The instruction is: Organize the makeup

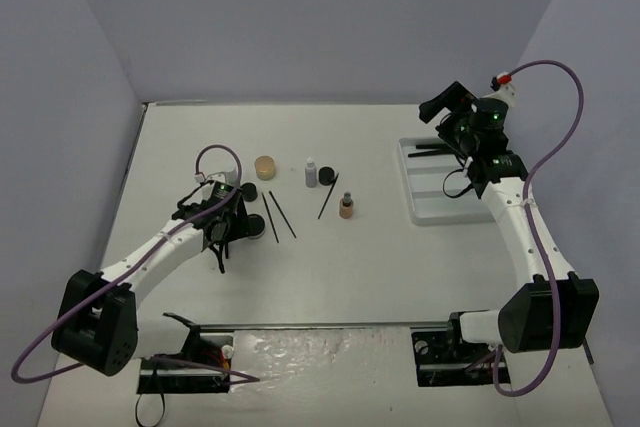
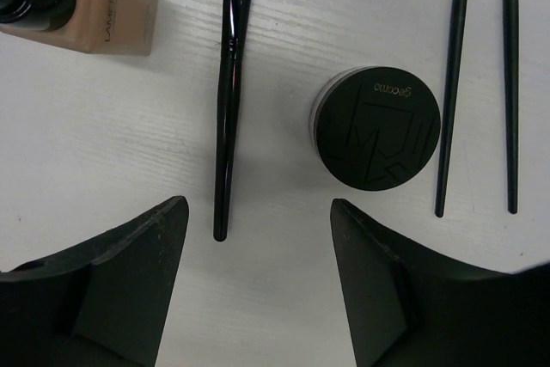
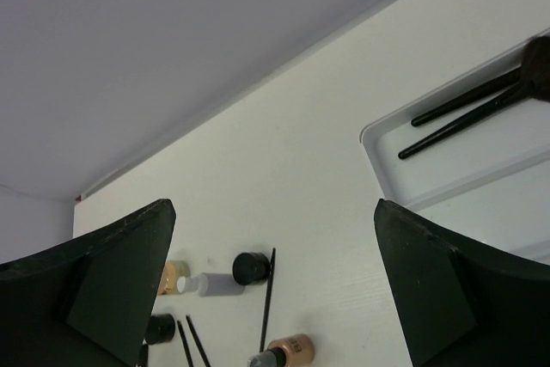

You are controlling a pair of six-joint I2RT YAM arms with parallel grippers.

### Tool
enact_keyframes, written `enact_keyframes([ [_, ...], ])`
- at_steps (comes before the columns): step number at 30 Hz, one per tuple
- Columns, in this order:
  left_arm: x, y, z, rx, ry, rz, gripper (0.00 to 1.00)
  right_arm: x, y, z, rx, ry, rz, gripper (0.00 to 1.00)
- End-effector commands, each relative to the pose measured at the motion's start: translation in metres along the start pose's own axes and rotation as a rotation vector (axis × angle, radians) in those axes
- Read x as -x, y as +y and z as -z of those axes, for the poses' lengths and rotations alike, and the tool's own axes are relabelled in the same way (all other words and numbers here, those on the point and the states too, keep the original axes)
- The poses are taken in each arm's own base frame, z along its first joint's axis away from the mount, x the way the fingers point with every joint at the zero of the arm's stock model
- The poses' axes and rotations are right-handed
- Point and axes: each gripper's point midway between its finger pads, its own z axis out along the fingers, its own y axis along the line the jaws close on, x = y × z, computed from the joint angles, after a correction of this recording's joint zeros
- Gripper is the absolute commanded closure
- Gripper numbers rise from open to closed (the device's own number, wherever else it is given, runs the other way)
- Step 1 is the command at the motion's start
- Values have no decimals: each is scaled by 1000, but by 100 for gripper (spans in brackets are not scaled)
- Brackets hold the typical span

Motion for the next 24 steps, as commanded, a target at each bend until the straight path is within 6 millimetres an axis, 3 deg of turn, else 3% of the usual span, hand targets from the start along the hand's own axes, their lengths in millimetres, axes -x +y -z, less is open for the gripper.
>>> enact_keyframes([
  [1, 19, -6, -6, -30, -75, 0, 45, -3, 13, 15, 71, -6, 48, 2],
  [6, 7, -4, -20, -34, -74, 17, 55, -20, 16, 24, 108, 33, 77, 2],
  [16, -9, 6, -38, 21, -49, 22, 63, -38, 13, 28, 128, 69, 117, 2],
  [24, -17, 10, -36, 21, -42, 59, 98, -38, 17, 29, 145, 70, 126, 2],
])
